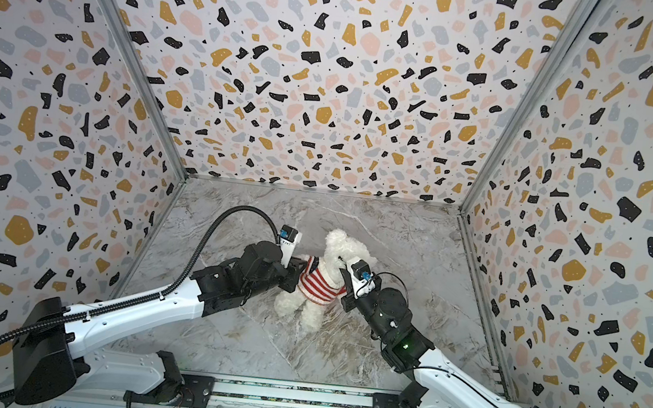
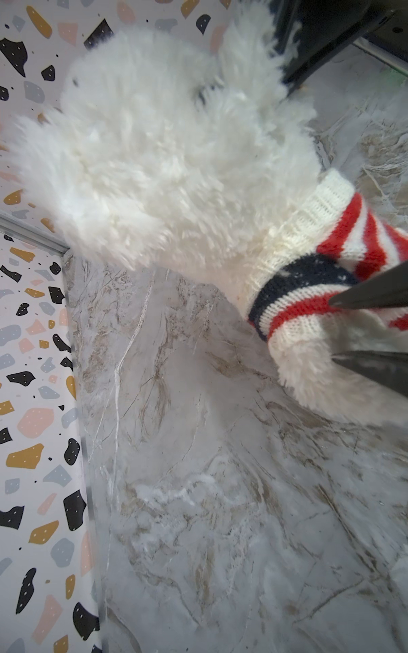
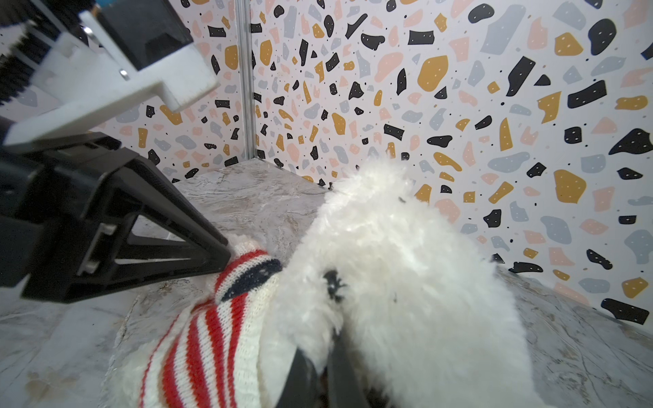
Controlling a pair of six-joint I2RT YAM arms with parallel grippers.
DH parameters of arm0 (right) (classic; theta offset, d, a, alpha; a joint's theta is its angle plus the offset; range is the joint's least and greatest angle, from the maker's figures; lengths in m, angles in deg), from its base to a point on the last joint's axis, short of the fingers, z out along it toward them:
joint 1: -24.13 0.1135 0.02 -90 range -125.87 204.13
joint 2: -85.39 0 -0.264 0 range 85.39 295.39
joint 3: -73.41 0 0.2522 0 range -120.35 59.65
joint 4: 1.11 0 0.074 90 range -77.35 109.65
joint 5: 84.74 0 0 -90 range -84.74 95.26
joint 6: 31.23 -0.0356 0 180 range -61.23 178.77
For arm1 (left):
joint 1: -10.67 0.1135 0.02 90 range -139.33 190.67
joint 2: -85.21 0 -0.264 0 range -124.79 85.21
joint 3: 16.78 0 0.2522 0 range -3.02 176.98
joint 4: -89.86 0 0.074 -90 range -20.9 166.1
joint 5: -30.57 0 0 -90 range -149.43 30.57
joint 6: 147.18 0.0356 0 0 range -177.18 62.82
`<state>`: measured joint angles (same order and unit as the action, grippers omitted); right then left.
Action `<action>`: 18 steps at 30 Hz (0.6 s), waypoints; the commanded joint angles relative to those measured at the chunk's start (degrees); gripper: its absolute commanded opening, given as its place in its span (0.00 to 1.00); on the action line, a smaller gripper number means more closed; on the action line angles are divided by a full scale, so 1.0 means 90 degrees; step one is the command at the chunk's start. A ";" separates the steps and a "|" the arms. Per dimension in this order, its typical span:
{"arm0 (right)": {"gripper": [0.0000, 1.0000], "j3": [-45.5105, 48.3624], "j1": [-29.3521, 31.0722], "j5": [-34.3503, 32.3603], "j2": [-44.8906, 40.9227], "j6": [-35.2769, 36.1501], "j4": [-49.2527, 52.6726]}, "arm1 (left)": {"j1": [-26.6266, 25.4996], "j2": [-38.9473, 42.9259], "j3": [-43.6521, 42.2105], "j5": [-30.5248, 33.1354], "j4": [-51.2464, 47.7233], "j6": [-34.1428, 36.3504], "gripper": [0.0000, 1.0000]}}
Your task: Dress the teddy bear
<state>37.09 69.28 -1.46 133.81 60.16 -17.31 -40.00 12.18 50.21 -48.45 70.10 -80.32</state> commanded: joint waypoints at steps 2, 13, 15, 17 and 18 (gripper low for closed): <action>0.00 -0.0146 0.0033 0.0014 -0.0066 -0.0121 -0.0390 | 0.0040 -0.0208 0.0138 -0.0123 0.0120 0.0023 0.24; 0.00 -0.0070 0.0091 0.0062 0.0010 -0.0225 -0.0517 | 0.0046 -0.0821 0.0368 -0.0384 0.0236 0.0216 0.19; 0.00 -0.0071 0.0110 0.0074 0.0030 -0.0247 -0.0546 | 0.0053 -0.0960 0.0413 -0.0455 0.0263 0.0235 0.16; 0.00 -0.0053 0.0130 0.0079 0.0039 -0.0259 -0.0549 | 0.0074 -0.1050 0.0423 -0.0515 0.0313 0.0227 0.12; 0.00 -0.0052 0.0130 0.0077 0.0037 -0.0258 -0.0549 | 0.0101 -0.1071 0.0416 -0.0543 0.0349 0.0217 0.10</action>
<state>37.13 69.85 -1.44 134.67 58.98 -17.39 -39.54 3.48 52.44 -51.68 71.63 -79.18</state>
